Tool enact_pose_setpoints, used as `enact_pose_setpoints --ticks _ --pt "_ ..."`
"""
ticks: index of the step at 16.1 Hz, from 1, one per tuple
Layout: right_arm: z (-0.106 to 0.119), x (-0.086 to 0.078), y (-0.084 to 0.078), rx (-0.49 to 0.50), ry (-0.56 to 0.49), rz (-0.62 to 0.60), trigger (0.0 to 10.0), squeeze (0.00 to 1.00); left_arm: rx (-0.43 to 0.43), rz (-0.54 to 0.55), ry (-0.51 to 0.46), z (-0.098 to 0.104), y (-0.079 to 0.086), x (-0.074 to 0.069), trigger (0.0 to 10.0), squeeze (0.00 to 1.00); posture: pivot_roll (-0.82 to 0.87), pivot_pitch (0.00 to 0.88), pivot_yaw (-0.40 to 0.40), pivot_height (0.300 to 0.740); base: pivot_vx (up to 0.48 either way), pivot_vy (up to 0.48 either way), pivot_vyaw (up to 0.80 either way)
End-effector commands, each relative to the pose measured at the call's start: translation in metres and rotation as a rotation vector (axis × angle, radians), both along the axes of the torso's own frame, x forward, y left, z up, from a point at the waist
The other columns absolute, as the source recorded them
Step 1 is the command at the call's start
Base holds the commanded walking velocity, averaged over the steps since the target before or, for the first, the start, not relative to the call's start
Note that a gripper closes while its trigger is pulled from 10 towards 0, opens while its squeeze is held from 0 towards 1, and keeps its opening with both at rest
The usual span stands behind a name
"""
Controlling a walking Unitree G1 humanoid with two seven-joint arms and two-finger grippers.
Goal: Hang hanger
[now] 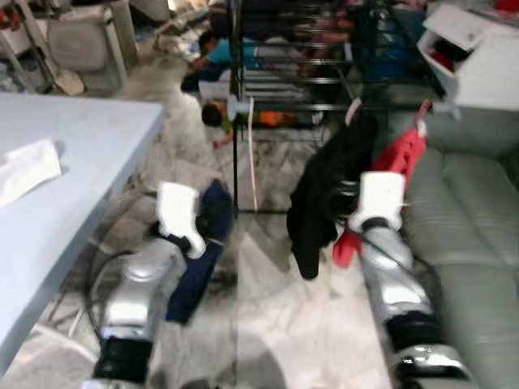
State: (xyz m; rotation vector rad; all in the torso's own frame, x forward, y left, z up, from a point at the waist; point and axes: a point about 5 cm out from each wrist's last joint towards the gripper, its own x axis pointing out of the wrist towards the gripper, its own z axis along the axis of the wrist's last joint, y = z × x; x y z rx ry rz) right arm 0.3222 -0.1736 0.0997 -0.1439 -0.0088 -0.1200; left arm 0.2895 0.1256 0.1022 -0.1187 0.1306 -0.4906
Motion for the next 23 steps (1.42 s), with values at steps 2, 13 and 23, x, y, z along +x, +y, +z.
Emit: enact_pose_setpoints --ticks 2,13,23 --pt "0.008 0.004 0.012 0.015 -0.032 0.027 10.0 0.00 0.016 0.030 -0.030 0.006 0.010 0.003 10.0 0.00 0.04 0.000 -0.019 0.740 0.000 0.000 0.00" --pt "0.005 0.002 0.010 0.008 -0.023 0.018 10.0 0.00 0.006 0.010 -0.062 0.008 0.009 0.002 10.0 0.00 0.03 0.000 -0.015 0.740 0.316 0.000 0.00" --pt "0.001 -0.006 0.009 -0.013 -0.014 0.008 10.0 0.00 0.017 0.007 -0.037 0.005 0.007 0.002 10.0 0.00 0.03 0.000 -0.013 0.740 0.228 0.307 0.00"
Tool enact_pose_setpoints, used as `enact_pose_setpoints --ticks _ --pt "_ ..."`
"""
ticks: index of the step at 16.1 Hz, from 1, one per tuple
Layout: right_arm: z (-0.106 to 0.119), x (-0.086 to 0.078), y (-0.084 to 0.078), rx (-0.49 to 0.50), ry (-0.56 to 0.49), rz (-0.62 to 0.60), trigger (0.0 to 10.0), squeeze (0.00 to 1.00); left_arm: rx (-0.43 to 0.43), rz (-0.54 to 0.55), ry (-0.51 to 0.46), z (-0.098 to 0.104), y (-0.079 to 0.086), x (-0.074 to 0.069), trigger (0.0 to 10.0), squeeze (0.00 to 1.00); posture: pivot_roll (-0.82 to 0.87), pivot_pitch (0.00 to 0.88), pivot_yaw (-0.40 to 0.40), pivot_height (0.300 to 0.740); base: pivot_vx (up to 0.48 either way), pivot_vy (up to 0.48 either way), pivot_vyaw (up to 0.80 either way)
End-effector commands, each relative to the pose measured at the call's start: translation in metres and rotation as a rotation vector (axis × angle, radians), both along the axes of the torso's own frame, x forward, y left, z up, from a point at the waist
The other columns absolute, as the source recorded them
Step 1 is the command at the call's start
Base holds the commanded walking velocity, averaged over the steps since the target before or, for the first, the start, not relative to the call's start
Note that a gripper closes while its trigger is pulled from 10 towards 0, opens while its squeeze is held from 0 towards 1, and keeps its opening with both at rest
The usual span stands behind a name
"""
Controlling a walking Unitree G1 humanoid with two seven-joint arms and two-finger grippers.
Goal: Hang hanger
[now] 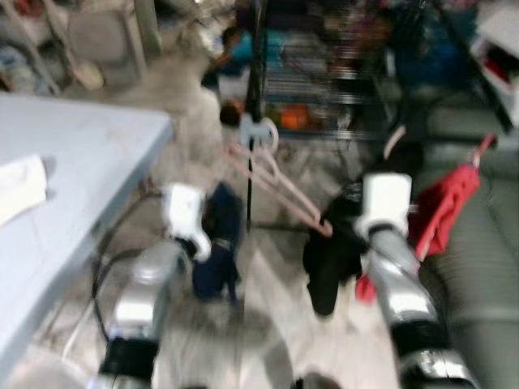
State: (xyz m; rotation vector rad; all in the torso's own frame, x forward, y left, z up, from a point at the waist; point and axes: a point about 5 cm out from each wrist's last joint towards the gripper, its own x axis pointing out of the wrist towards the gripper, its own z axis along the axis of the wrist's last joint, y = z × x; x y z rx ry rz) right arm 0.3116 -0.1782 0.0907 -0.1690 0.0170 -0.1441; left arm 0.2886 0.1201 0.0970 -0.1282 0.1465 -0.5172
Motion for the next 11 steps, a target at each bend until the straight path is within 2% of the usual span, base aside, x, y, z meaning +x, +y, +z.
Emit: enact_pose_setpoints --ticks 1,5,9,11 --pt "0.008 0.001 0.013 0.006 -0.035 0.028 10.0 0.00 0.022 0.034 -0.051 0.010 0.013 0.002 10.0 0.00 0.03 0.000 -0.010 0.740 0.000 0.461 0.00" --pt "-0.008 -0.021 0.010 -0.010 0.013 0.014 10.0 0.00 0.064 0.045 -0.027 0.002 0.021 -0.003 10.0 0.00 0.03 0.000 0.017 0.740 0.000 0.000 0.00" --pt "-0.014 -0.039 -0.006 -0.012 0.033 -0.064 10.0 0.00 0.105 0.053 0.014 -0.011 0.037 -0.015 10.0 0.00 0.02 0.000 0.056 0.740 0.000 0.000 0.00" --pt "-0.019 -0.047 -0.012 -0.013 0.053 -0.081 10.0 0.00 0.128 0.057 0.021 -0.016 0.042 -0.016 10.0 0.00 0.01 0.000 0.062 0.740 0.000 0.000 0.00"
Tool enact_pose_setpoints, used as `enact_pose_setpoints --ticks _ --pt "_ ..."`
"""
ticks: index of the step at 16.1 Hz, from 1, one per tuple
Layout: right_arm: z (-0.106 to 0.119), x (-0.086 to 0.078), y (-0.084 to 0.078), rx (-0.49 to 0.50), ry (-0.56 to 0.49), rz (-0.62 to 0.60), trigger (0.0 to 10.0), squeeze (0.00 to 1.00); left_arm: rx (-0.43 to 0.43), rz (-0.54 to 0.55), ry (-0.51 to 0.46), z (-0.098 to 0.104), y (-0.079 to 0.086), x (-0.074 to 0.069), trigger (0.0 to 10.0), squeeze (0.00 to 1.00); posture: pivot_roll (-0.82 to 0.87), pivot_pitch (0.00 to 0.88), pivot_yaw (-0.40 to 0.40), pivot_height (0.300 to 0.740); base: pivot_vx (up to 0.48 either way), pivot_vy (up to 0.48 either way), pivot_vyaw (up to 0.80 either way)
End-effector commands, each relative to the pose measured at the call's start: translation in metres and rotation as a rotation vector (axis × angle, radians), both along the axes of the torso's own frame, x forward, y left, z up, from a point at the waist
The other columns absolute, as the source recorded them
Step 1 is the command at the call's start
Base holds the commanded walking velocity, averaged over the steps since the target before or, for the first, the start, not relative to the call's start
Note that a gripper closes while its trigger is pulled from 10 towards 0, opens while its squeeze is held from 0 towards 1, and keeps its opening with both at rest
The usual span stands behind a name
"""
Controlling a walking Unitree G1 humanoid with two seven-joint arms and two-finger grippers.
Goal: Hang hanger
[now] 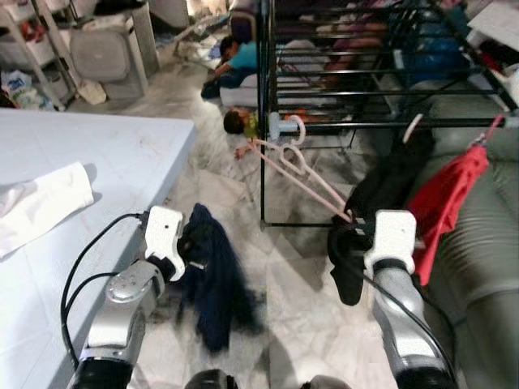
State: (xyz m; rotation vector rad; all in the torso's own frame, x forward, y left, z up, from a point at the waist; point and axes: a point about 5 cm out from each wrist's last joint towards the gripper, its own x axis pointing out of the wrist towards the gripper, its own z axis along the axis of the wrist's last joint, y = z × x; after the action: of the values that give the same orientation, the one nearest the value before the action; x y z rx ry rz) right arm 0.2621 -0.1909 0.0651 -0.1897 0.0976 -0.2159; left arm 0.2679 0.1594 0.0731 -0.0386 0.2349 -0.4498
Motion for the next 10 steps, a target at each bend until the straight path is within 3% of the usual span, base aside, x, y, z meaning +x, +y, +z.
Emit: enact_pose_setpoints --ticks 1,3,10 --pt "0.005 0.001 0.001 0.021 -0.012 0.019 10.0 0.00 0.020 0.008 -0.045 0.007 0.005 0.006 10.0 0.00 0.01 0.000 0.062 0.740 0.000 0.000 0.00" --pt "0.001 0.002 0.005 0.012 0.028 0.088 10.0 0.00 0.019 0.032 -0.053 0.007 0.006 0.011 10.0 0.00 -0.01 0.000 0.051 0.740 0.000 0.000 0.00" --pt "0.000 0.000 0.001 0.003 0.038 0.111 10.0 0.00 0.029 0.074 -0.040 -0.003 0.012 0.008 10.0 0.00 0.00 0.000 0.042 0.740 0.000 0.000 0.00"
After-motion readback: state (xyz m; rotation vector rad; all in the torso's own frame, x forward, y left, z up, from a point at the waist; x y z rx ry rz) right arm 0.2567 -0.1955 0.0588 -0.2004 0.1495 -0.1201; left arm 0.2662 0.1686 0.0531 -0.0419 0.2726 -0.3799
